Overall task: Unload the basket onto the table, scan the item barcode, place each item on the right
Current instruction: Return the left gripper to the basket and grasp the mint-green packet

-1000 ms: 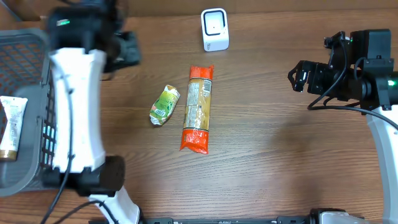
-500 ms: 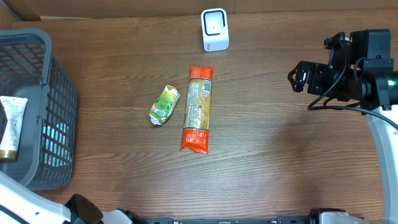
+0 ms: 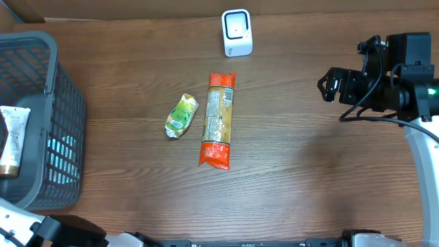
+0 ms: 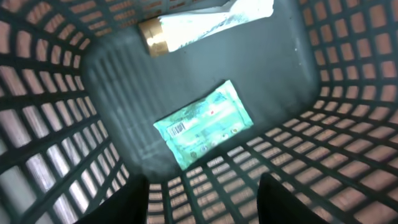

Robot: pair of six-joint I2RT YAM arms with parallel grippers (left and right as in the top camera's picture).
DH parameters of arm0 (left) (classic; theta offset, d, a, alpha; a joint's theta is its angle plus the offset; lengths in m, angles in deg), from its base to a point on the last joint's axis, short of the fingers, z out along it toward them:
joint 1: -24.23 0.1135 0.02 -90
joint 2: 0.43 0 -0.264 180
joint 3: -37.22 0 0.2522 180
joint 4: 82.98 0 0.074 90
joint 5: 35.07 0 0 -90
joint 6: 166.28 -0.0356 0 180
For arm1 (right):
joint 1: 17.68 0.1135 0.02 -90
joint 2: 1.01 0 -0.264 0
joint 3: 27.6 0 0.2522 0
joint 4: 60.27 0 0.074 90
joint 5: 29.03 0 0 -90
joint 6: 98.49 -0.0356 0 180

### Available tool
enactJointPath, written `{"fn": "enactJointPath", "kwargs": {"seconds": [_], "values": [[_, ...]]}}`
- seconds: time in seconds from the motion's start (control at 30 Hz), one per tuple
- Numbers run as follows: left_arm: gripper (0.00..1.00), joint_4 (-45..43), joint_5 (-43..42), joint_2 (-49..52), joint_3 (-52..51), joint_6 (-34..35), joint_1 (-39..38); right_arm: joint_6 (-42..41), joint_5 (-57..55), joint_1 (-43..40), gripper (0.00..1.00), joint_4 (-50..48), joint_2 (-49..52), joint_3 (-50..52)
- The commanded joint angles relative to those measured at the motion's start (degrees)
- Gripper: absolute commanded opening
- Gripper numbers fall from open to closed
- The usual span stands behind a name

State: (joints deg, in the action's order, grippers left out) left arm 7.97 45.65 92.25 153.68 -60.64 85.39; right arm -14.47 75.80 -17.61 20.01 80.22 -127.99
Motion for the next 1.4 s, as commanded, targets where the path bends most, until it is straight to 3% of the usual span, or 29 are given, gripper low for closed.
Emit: {"fn": "enactJointPath", "kwargs": {"seconds": [0.0, 0.23, 0.3, 0.37, 0.43, 0.73, 1.37], "values": [[0.49, -5.27, -0.85, -0.04, -7.34, -1.97, -0.11, 0.09, 0.28, -0.09, 1.00, -0.20, -0.09, -1.44], [0.50, -15.32, -1.11, 0.26, -17.84, -5.81, -0.59, 0.11, 0.26, -0.09, 1.00, -0.20, -0.09, -1.40], [0.56, -16.96, -1.81, 0.76, -19.47, -8.68, -1.46, 0.11, 0.26, -0.09, 1.00, -0.42, -0.09, -1.14], [0.74, -17.94, -2.91, 1.49, -20.61, -11.26, -2.60, 0.11, 0.26, -0.09, 1.00, -0.42, -0.02, -1.01], [0.80, -18.88, -2.97, 2.51, -21.07, -12.92, -3.91, 0.11, 0.26, -0.09, 1.00, -0.48, 0.02, -0.74], [0.82, -23.69, -2.03, 8.87, -21.24, -21.75, -9.31, 0.26, 0.26, -0.09, 1.00, -0.46, 0.61, -0.74], [0.80, -23.61, 2.43, 22.86, -21.24, -25.94, -10.58, 0.26, 0.28, -0.09, 1.00, -0.42, 3.21, -0.74]]}}
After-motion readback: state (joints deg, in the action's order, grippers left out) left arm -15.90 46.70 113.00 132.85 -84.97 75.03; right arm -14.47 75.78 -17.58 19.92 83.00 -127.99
